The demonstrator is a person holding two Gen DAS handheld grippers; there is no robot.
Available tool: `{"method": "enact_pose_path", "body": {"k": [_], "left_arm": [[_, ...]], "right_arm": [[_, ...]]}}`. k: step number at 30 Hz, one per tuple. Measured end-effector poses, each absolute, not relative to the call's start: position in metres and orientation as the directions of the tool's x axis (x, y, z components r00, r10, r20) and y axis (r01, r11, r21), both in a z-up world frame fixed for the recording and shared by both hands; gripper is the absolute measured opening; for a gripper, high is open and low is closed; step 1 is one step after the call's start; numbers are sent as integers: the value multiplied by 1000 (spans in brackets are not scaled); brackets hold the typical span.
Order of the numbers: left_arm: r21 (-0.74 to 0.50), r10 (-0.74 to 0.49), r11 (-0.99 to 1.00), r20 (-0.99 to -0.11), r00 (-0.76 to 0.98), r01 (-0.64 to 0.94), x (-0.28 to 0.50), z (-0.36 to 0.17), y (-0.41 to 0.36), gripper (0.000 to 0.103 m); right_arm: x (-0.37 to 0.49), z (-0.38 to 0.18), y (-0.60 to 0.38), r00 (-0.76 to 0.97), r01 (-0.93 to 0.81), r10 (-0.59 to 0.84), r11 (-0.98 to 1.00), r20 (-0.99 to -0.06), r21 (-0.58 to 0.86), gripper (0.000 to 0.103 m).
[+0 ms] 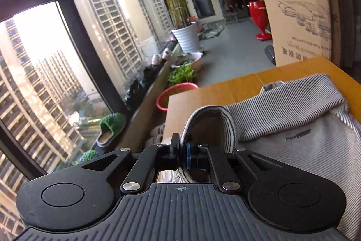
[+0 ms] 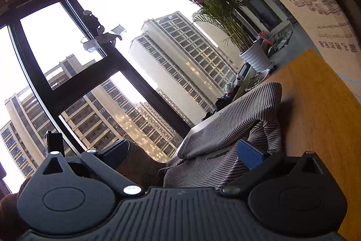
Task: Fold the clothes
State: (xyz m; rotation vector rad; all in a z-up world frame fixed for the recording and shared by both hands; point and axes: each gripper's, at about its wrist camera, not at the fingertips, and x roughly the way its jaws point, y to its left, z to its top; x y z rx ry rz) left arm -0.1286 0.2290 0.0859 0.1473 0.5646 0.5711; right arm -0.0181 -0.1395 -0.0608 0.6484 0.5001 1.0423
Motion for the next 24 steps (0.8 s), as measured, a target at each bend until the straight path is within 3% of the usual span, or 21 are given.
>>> {"method": "enact_pose_path", "body": {"k": [4,7,13,17,20,21,22,24], "left_arm": [[125,557,820,-397,730,-558,-117,138,252,6],[85,554,820,-360,750,-566,-112,157,253,3],[113,523,849,-312,793,-516,-96,182,228,3],[264,499,862,-297,814,-433,-93,176,195,3],[428,487,839,-318,814,-335,-94,141,171,14],[482,482,825,-328,812,-295,-94,127,164,30],[542,479,804,-343,808,-246,-94,107,157,53],[638,477,755,-371,796,-155,-97,74,149,63]], "right_arm": [[-17,-62,-139,425,-612,901,360,-90,704,103],[-16,-64,-139,434,-594,895,372,-106,713,103],[-16,-65,-137,435,-592,892,384,-120,709,103],[-16,-65,-137,443,-585,887,397,-131,707,103],[-16,-66,-136,446,-580,884,404,-140,707,103],[-16,-66,-136,447,-579,883,407,-143,707,103],[-16,-66,-136,447,-577,882,410,-146,706,103],[-16,-67,-135,448,-575,880,418,-157,703,103]]}}
